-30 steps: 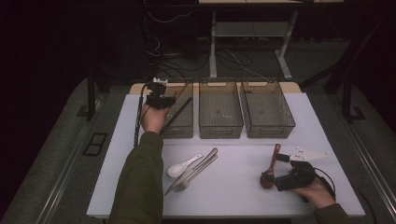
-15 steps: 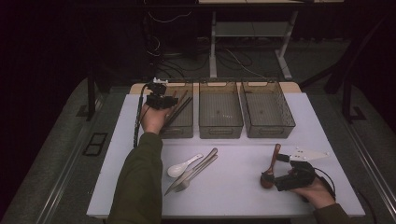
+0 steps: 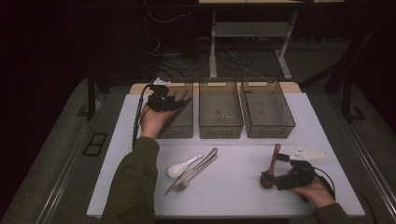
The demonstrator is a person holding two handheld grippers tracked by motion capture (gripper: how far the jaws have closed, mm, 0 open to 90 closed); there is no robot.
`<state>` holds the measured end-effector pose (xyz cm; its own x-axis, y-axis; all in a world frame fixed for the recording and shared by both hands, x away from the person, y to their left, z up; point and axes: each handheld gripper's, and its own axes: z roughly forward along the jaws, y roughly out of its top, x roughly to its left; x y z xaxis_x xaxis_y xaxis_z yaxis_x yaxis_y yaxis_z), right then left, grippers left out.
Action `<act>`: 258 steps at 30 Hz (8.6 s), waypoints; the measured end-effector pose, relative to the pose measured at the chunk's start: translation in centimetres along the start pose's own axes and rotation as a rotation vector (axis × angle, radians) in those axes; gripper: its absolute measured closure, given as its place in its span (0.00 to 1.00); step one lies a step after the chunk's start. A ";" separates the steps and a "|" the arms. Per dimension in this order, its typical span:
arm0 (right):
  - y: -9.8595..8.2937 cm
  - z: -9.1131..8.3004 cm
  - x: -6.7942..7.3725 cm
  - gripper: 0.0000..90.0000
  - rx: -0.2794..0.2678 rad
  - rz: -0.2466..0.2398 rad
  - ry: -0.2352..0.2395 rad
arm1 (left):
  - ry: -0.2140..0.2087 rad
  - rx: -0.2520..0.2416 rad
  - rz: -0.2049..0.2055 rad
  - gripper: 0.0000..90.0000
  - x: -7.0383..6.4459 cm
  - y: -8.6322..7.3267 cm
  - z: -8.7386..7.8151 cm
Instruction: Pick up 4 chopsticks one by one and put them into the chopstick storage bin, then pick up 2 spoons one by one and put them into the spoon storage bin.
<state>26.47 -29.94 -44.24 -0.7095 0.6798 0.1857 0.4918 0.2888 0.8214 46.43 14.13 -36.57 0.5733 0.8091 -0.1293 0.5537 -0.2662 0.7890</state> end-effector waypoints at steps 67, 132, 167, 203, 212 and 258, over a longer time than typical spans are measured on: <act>-0.2 -0.3 -0.1 0.01 -0.006 0.002 -0.016 | -0.271 -0.064 0.216 0.06 -9.2 -14.4 -9.0; -0.2 -0.3 0.3 0.01 0.000 -0.013 -0.017 | -0.197 0.137 0.197 0.59 -8.2 -17.1 -7.1; -0.3 -0.3 0.2 0.01 0.002 -0.012 -0.016 | -0.139 0.143 0.214 0.94 -8.3 -15.7 -7.7; -0.3 -0.4 0.2 0.01 0.004 -0.014 -0.019 | -0.176 0.000 0.219 0.95 -8.6 -12.4 -8.7; -0.3 -0.4 0.2 0.01 0.004 -0.010 -0.021 | -0.185 -0.039 0.221 0.95 -8.7 -10.6 -8.2; -0.4 -0.6 0.1 0.01 0.001 -0.001 -0.019 | -0.099 -0.045 0.232 0.95 -8.9 -0.9 3.3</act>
<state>25.93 -30.41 -44.24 -0.7000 0.6925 0.1745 0.4916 0.2901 0.8211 42.81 5.47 -38.08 0.7392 0.6734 0.0016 0.3748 -0.4133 0.8299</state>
